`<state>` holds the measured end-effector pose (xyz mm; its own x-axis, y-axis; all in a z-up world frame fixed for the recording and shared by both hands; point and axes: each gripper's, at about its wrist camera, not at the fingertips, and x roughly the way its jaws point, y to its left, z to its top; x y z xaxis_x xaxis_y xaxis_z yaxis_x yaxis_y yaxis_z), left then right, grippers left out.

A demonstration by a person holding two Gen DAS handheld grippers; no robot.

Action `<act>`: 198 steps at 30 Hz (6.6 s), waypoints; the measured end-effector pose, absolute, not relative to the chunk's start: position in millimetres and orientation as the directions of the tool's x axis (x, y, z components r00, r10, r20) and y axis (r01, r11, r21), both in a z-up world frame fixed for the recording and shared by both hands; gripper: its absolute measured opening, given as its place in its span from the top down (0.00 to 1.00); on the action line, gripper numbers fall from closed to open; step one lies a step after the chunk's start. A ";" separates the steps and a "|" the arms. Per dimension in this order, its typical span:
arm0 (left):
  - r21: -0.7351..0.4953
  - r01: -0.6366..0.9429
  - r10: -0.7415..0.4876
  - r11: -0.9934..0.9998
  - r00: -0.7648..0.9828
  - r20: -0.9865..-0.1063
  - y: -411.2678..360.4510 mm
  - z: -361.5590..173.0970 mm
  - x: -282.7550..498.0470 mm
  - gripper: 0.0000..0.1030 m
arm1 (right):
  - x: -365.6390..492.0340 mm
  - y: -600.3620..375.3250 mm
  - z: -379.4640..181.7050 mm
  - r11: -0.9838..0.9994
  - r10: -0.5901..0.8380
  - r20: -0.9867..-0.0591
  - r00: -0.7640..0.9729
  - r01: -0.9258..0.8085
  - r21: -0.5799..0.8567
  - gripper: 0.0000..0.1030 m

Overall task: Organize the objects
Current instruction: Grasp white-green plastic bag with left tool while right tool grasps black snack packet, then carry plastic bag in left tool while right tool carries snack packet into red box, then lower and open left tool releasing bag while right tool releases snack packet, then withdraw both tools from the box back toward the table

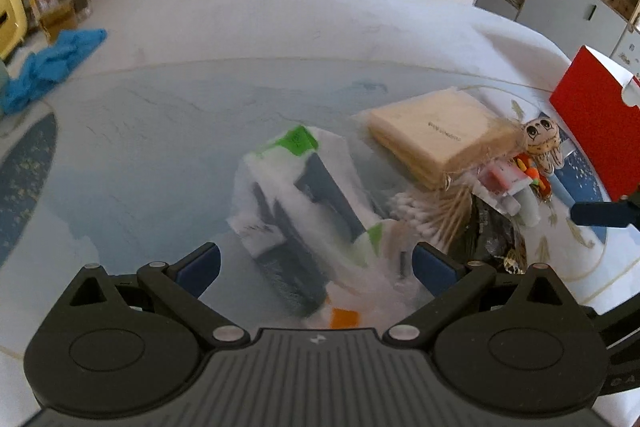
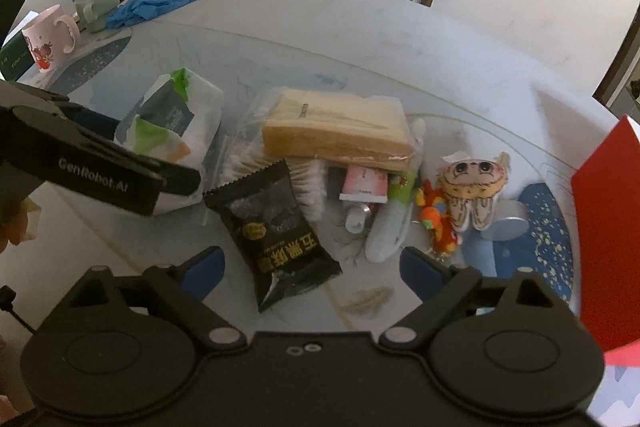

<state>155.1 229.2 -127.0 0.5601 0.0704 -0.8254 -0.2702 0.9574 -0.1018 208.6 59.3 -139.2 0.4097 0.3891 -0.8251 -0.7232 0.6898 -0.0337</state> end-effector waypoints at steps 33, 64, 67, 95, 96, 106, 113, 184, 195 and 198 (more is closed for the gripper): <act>-0.152 -0.267 0.033 0.952 0.582 -0.813 233.1 -120.0 125.2 0.61 | 193.2 48.3 -119.7 0.701 0.406 -0.835 0.371 -0.713 0.024 0.61; -0.163 -0.054 -0.083 0.985 0.683 -0.726 111.1 -19.5 136.2 0.61 | 217.6 -133.8 -33.8 0.865 0.436 -0.723 0.536 -0.472 0.172 0.61; -0.159 -0.019 -0.102 0.987 0.690 -0.717 90.5 -11.8 149.4 0.61 | 224.2 -152.0 -29.6 0.873 0.433 -0.712 0.552 -0.454 0.179 0.61; -0.114 0.246 -0.250 0.962 0.638 -0.728 -98.0 1.9 284.5 0.61 | 324.4 -311.3 -42.2 0.943 0.333 -0.709 0.622 -0.214 0.255 0.61; -0.105 0.251 -0.246 0.962 0.636 -0.732 -102.4 0.8 288.7 0.61 | 329.0 -313.6 -43.9 0.943 0.332 -0.710 0.621 -0.208 0.259 0.61; -0.003 0.270 -0.169 0.963 0.596 -0.785 -139.4 -19.0 345.2 0.61 | 371.3 -312.1 -69.5 0.960 0.277 -0.749 0.602 -0.204 0.191 0.61; 0.118 0.276 -0.064 0.954 0.571 -0.818 -153.5 -38.4 380.3 0.61 | 385.9 -298.8 -93.4 0.966 0.232 -0.794 0.562 -0.228 0.121 0.61; -0.072 0.294 -0.239 0.953 0.584 -0.776 -124.5 -14.9 350.4 0.40 | 327.8 -283.5 -49.0 0.910 0.357 -0.727 0.587 -0.395 0.128 0.32; -0.083 0.251 -0.229 0.965 0.639 -0.734 -87.7 1.2 309.8 0.25 | 293.0 -257.1 -39.3 0.915 0.371 -0.687 0.625 -0.372 0.155 0.17; -0.095 0.238 -0.232 0.967 0.651 -0.723 -73.5 4.1 298.0 0.25 | 285.0 -244.9 -37.7 0.914 0.370 -0.682 0.631 -0.379 0.145 0.12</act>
